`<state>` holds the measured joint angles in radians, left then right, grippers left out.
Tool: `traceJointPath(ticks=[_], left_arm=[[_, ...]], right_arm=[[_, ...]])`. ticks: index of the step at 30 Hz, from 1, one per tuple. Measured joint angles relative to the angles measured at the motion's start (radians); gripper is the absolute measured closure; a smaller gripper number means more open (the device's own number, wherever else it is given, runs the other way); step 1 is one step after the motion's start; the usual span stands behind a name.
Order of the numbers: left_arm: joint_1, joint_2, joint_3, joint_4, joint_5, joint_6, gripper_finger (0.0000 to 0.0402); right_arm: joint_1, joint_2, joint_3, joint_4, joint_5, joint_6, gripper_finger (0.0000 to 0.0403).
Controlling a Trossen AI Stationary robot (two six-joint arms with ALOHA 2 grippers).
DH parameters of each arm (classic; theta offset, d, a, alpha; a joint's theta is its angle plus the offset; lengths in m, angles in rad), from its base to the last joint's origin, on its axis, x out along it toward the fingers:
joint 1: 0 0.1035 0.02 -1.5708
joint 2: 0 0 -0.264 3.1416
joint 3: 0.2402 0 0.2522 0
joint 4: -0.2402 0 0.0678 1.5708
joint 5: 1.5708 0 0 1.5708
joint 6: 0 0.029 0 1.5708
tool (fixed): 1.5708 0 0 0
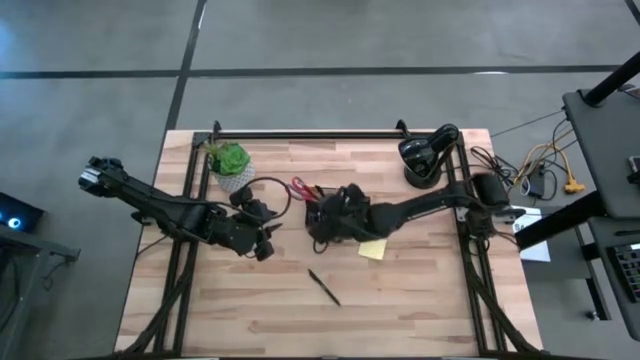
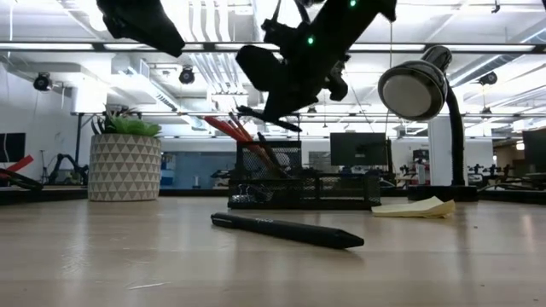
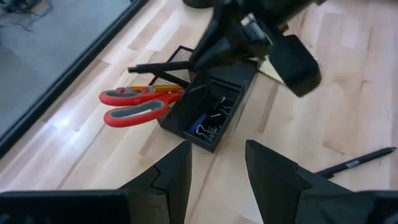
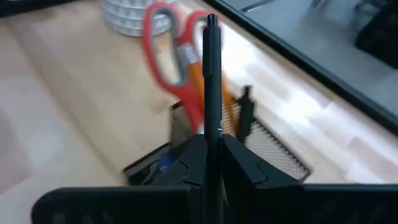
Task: Pick and place office supplies into organizer
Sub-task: Put the top black pen into the black desk organizer
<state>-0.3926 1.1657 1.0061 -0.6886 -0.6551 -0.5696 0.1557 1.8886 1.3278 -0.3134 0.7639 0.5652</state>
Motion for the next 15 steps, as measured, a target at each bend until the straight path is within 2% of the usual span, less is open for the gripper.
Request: traceJointPath(ticks=[4,11,15], left_arm=[[0.001,0.005,0.000,0.000,-0.032,0.026,0.0268],[0.014,0.040,0.000,0.000,-0.057,0.052,0.0268],[0.015,0.059,0.000,-0.001,-0.055,0.081,0.0268]], right_arm=[[-0.057,-0.011,0.000,0.043,-0.005,-0.079,0.0381],[-0.158,-0.007,-0.004,0.205,-0.118,-0.197,0.0381],[-0.192,-0.007,-0.017,0.224,-0.159,-0.207,0.0381]])
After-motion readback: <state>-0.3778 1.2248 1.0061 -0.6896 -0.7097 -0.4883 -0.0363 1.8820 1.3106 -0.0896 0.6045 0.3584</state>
